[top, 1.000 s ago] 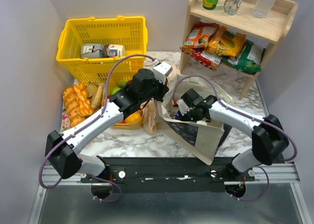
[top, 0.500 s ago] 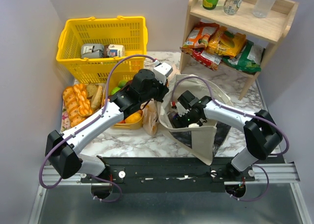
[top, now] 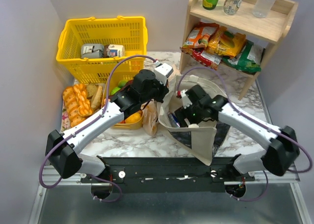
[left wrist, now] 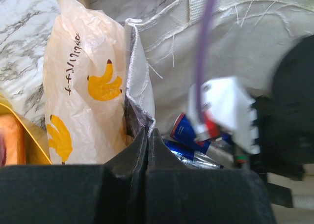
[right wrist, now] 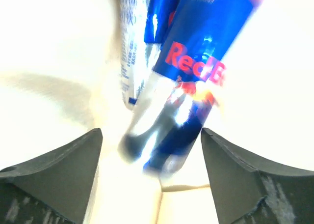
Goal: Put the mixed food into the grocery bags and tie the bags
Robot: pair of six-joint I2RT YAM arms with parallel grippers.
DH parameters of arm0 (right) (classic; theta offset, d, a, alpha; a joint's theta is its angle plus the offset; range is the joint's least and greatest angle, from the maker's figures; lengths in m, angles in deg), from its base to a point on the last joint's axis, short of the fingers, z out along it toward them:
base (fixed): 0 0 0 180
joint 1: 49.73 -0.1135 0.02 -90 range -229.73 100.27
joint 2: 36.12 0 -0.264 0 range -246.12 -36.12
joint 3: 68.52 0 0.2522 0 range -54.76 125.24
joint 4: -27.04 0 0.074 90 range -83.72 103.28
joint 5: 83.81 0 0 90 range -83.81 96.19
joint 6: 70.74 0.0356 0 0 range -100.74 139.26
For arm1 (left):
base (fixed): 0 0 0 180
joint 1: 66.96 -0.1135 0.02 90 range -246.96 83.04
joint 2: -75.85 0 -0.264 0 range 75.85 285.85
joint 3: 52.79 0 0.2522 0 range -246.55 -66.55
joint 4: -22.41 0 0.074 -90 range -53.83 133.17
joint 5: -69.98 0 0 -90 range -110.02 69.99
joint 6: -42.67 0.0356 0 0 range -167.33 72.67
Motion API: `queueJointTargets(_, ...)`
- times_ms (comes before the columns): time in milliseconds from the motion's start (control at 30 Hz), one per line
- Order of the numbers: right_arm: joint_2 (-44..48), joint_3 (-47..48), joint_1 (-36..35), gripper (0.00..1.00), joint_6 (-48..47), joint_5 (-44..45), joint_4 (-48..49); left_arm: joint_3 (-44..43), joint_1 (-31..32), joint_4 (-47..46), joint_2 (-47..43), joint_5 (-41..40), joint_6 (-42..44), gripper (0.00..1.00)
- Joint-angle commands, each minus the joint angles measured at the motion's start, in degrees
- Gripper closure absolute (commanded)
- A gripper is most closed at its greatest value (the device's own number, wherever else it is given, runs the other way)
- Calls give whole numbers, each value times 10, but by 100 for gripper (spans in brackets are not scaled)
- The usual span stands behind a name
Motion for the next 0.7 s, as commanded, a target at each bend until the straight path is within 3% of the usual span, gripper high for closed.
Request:
queueJointTargets(0, 130, 90, -5, 17, 12, 99, 36, 9, 6, 51, 10, -10, 1, 100)
queueJointTargets(100, 165, 112, -5, 24, 0, 162, 100, 10, 6, 52, 11, -10, 1, 100)
queueJointTargets(233, 161, 154, 28, 25, -46, 214, 197, 11, 7, 50, 13, -7, -4, 100)
queueJointTargets(367, 113, 264, 148, 25, -69, 181, 215, 11, 13, 49, 9, -6, -4, 100)
queueJointTargets(467, 81, 352, 209, 18, -86, 168, 221, 11, 15, 49, 1, -5, -4, 100)
queueJointTargets(500, 74, 368, 223, 11, -90, 170, 232, 10, 15, 51, 0, -8, -2, 100)
queueJointTargets(600, 35, 428, 275, 2, -97, 164, 241, 7, 15, 54, -3, -10, 0, 100)
queueJointTargets(667, 15, 472, 309, 0, -87, 158, 242, 7, 16, 55, -5, -10, 1, 100)
